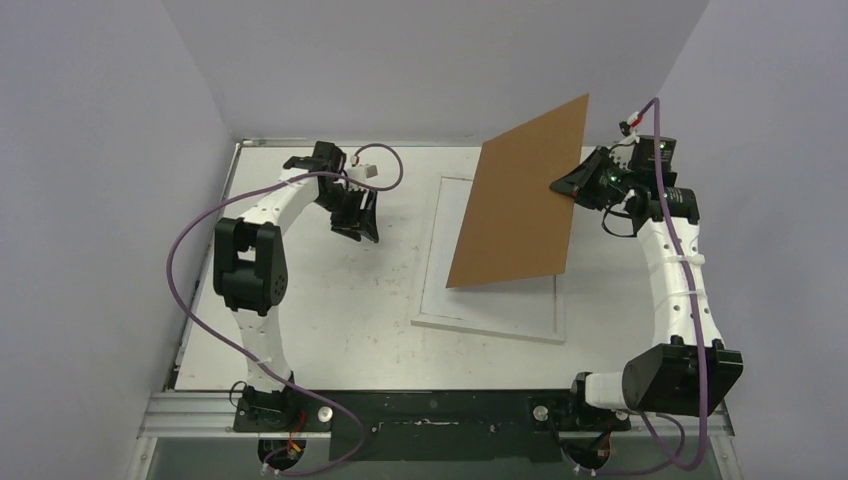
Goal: Put the photo into the frame
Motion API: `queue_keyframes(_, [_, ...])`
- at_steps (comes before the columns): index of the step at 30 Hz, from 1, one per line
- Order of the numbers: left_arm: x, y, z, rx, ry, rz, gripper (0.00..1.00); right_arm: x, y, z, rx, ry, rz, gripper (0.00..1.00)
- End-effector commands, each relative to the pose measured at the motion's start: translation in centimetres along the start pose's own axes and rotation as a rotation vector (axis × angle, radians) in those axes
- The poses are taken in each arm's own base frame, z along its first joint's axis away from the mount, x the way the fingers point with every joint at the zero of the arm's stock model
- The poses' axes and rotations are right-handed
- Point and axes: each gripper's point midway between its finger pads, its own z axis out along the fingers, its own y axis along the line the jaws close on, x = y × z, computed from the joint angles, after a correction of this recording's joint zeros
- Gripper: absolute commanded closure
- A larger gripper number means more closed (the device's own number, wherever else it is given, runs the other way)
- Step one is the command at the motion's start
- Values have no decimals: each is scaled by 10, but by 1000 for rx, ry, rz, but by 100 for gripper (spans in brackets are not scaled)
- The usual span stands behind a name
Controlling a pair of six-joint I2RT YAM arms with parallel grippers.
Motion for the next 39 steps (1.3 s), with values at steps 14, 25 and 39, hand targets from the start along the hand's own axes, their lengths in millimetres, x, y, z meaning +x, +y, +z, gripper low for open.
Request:
queue_keyframes(14, [-10,-2,7,13,-22,10,49,22,2,15,-160,84,-99,95])
queue_keyframes(25, [-5,3,3,-9,-24,11,52,32,-12,34,-176,88,-16,95])
queue_keyframes(39, [-3,9,1,-15,-24,-4,54,39,-20,48,-187,104,23,95])
